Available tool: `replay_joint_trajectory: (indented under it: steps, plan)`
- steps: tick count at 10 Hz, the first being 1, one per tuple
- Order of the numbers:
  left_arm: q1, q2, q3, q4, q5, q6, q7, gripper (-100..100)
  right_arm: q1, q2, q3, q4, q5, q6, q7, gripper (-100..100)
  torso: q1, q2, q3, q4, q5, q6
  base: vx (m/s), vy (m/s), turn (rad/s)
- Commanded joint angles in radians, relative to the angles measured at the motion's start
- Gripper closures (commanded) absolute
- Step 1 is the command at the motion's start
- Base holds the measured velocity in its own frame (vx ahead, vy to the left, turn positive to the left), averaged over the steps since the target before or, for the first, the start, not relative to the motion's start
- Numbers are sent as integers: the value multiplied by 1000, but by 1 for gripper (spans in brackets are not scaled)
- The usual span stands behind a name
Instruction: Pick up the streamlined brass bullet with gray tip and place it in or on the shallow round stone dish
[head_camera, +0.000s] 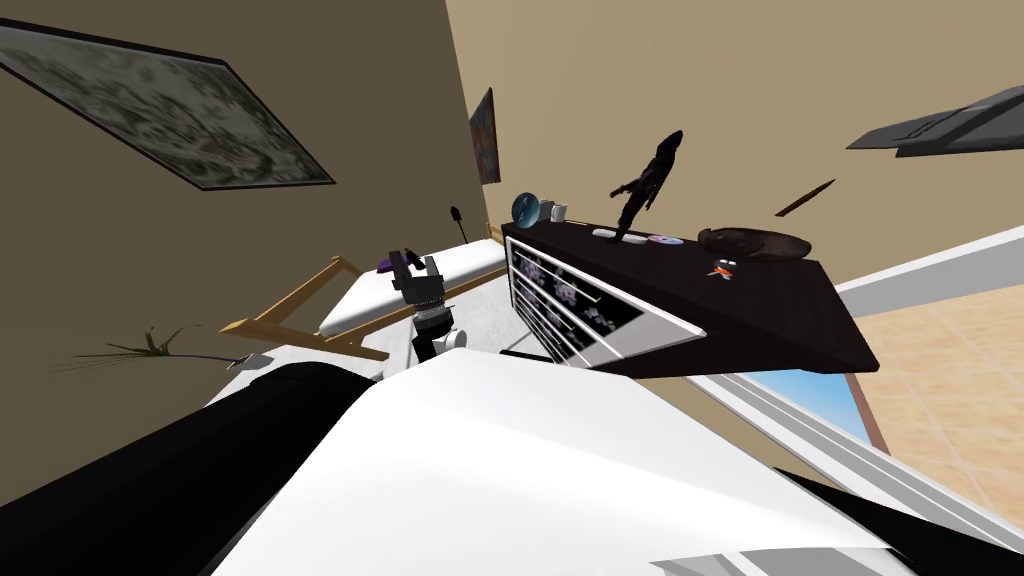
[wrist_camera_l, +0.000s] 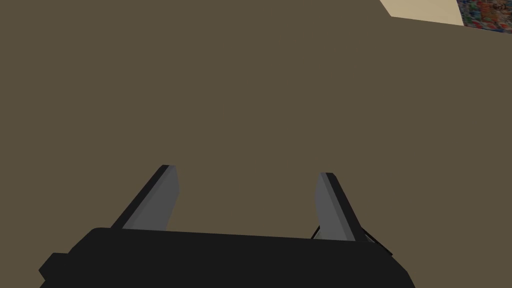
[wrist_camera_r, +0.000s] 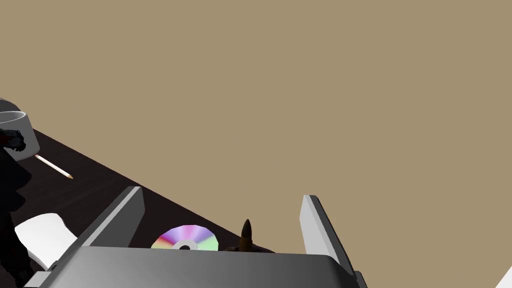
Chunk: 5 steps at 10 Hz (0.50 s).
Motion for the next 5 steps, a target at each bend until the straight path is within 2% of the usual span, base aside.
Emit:
replay_joint_trajectory:
  steps: [1, 2, 3, 4, 5]
  plan:
    - [0, 0, 0, 0, 0, 0, 0, 0, 6, -38, -18, -20, -18, 30, -28, -100, 0, 0, 0, 0, 0, 0, 40, -12, -39]
    - [0, 0, 0, 0, 0, 0, 0, 0, 6, -52, -22, -26, -23, 40, -39, -100, 0, 0, 0, 0, 0, 0, 35, -10, -36]
    - [0, 0, 0, 0, 0, 0, 0, 0, 6, -41, -19, -24, -15, 32, -33, -100, 0, 0, 0, 0, 0, 0, 14, -4, -6]
    - [0, 0, 0, 0, 0, 0, 0, 0, 6, -44, -20, -26, -16, 35, -37, 0, 0, 1, 0, 0, 0, 0, 0, 0, 0]
    - [0, 0, 0, 0, 0, 0, 0, 0, 6, -43, -19, -26, -16, 35, -37, 0, 0, 1, 1, 0, 0, 0, 0, 0, 0]
